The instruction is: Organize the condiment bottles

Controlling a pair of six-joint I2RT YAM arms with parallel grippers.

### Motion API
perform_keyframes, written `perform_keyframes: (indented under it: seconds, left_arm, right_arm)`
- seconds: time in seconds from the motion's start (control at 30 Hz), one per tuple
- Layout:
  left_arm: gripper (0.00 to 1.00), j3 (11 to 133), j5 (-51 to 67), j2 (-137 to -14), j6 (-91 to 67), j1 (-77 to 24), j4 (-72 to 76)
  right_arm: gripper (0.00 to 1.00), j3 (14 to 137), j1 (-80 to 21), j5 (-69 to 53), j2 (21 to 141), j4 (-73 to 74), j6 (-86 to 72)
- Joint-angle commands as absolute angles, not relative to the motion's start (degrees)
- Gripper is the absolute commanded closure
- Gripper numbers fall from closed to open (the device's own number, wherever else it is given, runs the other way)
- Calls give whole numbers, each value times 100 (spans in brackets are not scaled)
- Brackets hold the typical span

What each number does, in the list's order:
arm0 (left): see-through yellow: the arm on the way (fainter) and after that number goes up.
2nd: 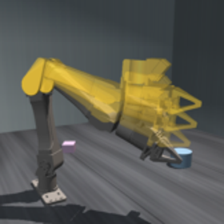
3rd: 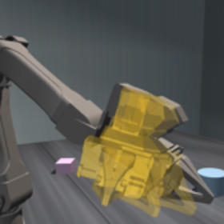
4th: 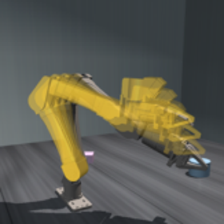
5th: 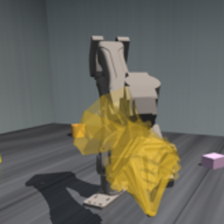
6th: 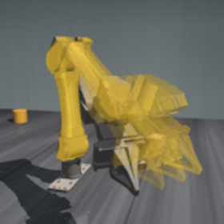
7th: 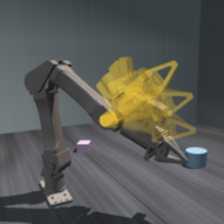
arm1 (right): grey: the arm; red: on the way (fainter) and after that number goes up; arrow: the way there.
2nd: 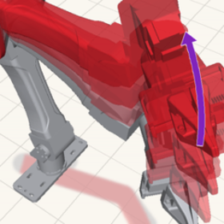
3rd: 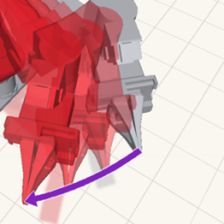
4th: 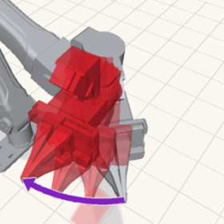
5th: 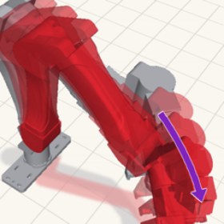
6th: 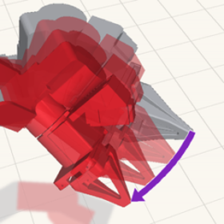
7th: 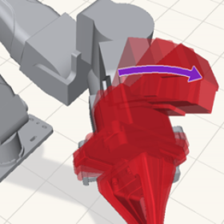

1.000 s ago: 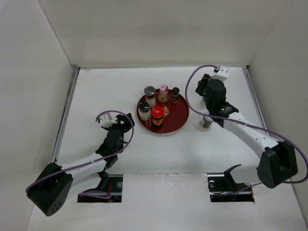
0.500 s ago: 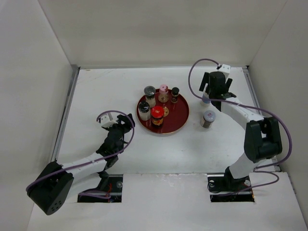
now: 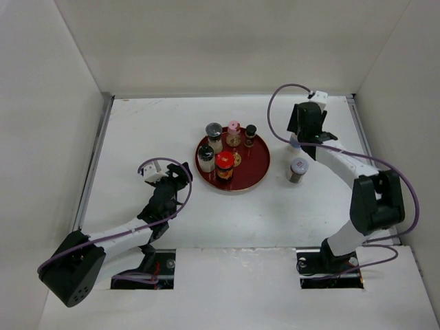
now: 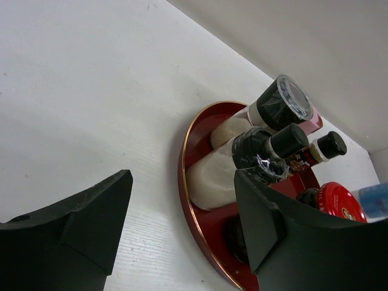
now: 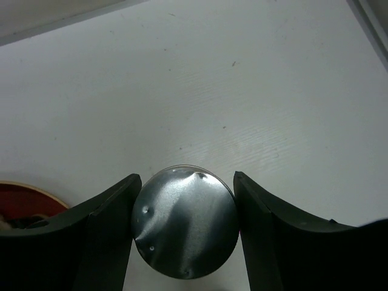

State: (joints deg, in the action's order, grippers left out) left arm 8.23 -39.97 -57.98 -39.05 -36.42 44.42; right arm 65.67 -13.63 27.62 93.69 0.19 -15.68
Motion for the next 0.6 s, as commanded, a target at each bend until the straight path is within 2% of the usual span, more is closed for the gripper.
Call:
perform_keyframes:
  seconds: [0.0, 0.23, 0.4, 0.57]
  left_arm:
    - [33, 923, -3938, -5853, -3946, -3660, 4728]
    - [33, 888, -3894, -5740, -3946, -3660, 4729]
    - [33, 897, -3920, -5783, -3955, -3643, 4746]
    - [33, 835, -3955, -5607, -3946, -3643, 4746]
  right_arm:
    - [57, 6557, -1813, 3068, 8272, -580, -1380]
    - [56, 6240, -3131, 2892, 7945, -711, -1608]
    - [55, 6538, -3844, 2751, 8611, -1186, -1600]
    - [55, 7030, -4065, 2733, 9342, -1353, -1556]
